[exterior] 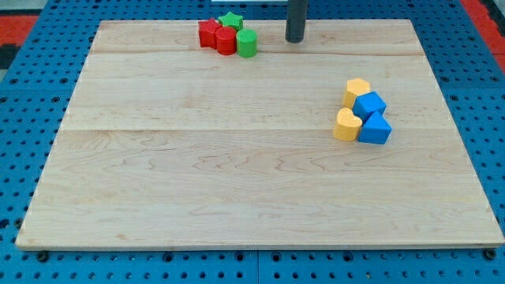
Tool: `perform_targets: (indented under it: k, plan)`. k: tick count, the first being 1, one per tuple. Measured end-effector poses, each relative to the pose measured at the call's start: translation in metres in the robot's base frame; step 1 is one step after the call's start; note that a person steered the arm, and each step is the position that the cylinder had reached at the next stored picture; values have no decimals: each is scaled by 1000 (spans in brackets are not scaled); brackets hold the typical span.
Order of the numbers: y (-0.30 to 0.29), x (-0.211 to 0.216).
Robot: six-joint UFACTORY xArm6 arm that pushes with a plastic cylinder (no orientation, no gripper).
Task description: Place green circle to the top left of yellow hexagon
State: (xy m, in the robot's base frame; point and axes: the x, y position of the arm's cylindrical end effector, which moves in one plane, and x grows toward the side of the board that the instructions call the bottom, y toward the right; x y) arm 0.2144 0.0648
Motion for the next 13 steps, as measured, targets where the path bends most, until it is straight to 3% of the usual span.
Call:
perform_targets:
  k: [1,2,3,4,5,7,9,10,11,13]
  plan:
    - [-55,-20]
    - [-108,-8]
    - [-97,20]
    - [-4,21]
    - [39,35]
    - [-14,1]
    - [-101,48]
    - [-48,71]
    - [-5,66]
    - [-9,-2]
